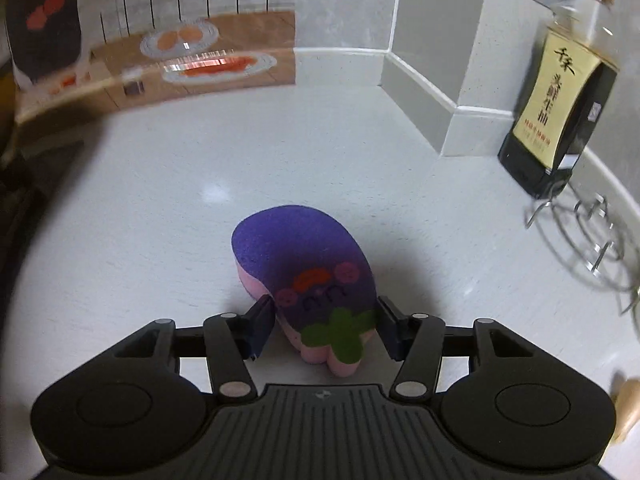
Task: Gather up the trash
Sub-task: 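Move both grippers back over the counter toward the purple eggplant sponge, then reach the left gripper down to the purple eggplant sponge, then close the left gripper on the purple eggplant sponge and lift it, then grasp the ginger root with the right gripper while the left gripper holds the sponge, then carry the sponge and ginger root over the counter edge toward the green bin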
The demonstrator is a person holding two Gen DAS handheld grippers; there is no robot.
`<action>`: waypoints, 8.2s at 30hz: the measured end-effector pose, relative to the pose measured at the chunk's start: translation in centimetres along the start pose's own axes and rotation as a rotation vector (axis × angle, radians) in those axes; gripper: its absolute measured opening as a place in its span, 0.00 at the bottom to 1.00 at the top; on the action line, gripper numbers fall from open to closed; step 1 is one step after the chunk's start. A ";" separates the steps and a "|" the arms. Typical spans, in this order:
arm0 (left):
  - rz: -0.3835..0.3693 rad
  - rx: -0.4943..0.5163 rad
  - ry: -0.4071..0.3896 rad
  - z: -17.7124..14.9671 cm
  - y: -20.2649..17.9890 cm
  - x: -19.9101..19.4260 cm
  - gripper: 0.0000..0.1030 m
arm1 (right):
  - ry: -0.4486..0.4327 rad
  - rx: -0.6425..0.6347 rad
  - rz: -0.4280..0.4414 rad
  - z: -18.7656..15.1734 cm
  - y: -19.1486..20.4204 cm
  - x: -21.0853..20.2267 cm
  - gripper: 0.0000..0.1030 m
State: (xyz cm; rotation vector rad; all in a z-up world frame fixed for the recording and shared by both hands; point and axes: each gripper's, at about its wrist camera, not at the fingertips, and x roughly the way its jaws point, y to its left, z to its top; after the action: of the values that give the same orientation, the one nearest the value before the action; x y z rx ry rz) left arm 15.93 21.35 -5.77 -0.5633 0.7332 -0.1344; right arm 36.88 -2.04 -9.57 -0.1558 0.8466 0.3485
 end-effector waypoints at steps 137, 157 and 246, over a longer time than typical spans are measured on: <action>0.270 0.631 0.061 -3.8 -12.0 6.4 0.40 | -0.065 0.378 -0.345 -10.0 -13.8 -17.3 0.58; 0.238 0.620 0.108 -4.9 -12.6 7.9 0.79 | -0.054 0.414 -0.327 -11.1 -13.4 -17.3 0.62; -0.185 0.604 0.561 -18.0 -23.8 15.7 0.71 | -0.019 0.925 0.020 -36.1 -16.3 -23.4 0.35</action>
State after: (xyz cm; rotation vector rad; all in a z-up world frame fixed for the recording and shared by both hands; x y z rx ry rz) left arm 17.43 -11.45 -13.40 0.0001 1.1228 -0.6818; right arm 3.08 -32.58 -15.57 0.7133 0.9165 -0.0477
